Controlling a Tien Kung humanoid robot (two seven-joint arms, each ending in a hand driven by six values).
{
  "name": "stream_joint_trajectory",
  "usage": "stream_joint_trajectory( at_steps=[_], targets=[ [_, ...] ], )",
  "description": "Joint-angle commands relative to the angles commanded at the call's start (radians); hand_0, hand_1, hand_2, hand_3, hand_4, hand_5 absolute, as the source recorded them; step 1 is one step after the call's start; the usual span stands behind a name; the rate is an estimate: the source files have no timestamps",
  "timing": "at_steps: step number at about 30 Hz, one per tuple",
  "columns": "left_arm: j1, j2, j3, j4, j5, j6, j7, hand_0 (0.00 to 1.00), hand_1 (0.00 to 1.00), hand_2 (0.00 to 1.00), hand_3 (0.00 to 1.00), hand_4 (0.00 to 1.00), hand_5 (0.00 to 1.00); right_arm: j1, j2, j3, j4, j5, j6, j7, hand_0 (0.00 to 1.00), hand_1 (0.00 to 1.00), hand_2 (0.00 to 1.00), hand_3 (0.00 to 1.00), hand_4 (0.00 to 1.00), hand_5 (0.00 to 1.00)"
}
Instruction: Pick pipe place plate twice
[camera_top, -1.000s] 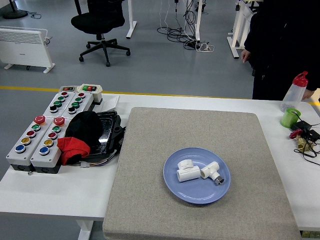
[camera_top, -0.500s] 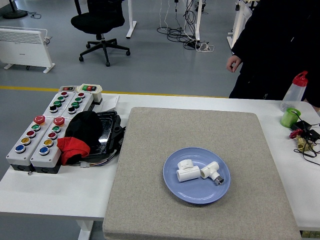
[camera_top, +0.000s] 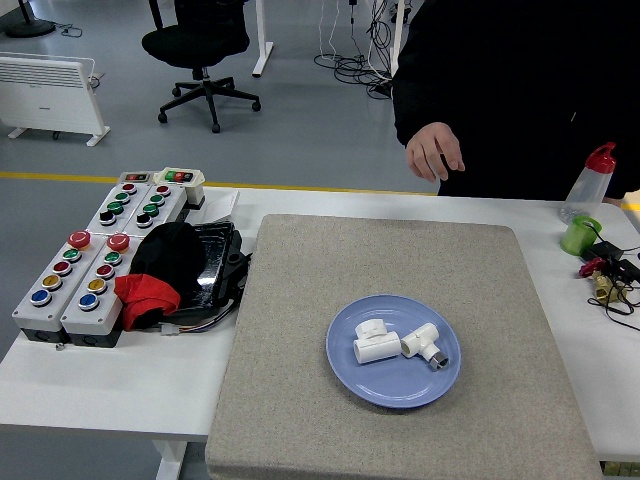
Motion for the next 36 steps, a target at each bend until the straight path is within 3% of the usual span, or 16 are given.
stream_joint_trajectory(
  at_steps=[36],
  targets=[
    [-0.008, -0.001, 0.008, 0.004, 0.005, -0.007, -0.001, 0.74, 0.782, 0.752, 0.715, 0.477, 0.998, -0.038, 0.014, 0.052, 0.008, 0.04, -0.031, 0.033, 0.794, 0.749, 0.779, 0.773, 0.579, 0.67]
  ],
)
